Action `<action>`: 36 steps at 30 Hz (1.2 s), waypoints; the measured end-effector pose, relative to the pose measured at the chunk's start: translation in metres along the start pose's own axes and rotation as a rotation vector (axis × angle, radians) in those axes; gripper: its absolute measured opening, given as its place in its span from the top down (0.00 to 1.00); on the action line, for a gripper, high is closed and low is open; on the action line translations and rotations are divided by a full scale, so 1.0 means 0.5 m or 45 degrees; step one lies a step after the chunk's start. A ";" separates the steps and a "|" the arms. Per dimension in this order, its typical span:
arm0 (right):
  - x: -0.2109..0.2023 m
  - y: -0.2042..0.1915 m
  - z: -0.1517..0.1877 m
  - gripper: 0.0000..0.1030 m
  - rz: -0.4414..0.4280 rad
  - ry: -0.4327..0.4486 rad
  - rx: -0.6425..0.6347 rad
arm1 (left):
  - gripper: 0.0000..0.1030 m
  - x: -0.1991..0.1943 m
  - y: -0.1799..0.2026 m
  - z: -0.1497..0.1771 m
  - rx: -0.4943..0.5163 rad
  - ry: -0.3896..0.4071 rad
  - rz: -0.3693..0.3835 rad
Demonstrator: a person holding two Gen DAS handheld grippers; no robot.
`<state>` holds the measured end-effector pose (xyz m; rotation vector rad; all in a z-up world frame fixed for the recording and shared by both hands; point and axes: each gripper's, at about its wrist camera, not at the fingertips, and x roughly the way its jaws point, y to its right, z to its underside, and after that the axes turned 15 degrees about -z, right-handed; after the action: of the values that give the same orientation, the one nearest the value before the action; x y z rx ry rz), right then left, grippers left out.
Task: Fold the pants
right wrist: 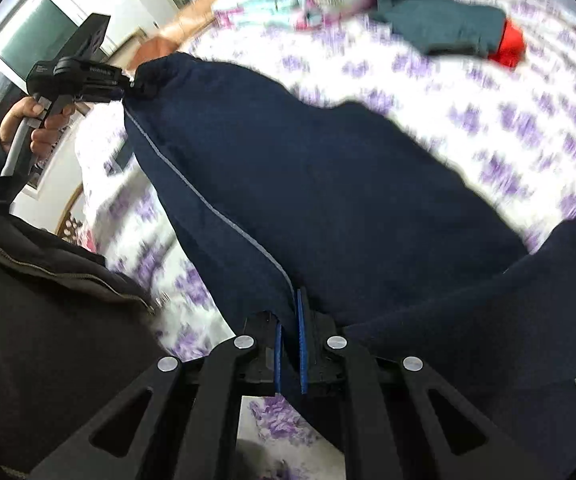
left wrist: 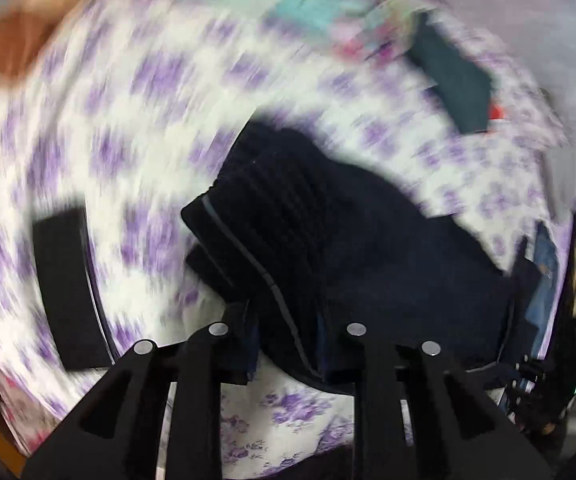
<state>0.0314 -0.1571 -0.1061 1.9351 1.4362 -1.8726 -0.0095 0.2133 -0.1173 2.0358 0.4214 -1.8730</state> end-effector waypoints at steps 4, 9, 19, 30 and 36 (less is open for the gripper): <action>0.089 0.035 0.016 0.89 0.040 -0.140 0.088 | 0.68 0.123 -0.008 0.015 -0.086 -0.089 -0.027; 0.031 0.024 0.016 0.68 0.016 -0.042 0.114 | 0.51 0.067 -0.001 0.016 0.070 -0.052 -0.196; -0.227 0.250 0.000 0.48 0.614 0.549 0.716 | 0.21 -0.088 0.109 0.046 0.316 0.476 -0.227; -0.138 0.380 -0.078 0.65 0.774 0.507 0.944 | 0.21 0.067 0.206 0.109 0.508 0.205 -0.342; -0.321 0.299 0.061 0.94 0.606 0.825 0.891 | 0.18 0.099 0.189 0.106 0.523 0.167 -0.374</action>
<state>0.1372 -0.3461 -0.0601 3.0482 0.2518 -1.7041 -0.0111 0.1044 -0.1657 2.4892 0.4144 -2.1468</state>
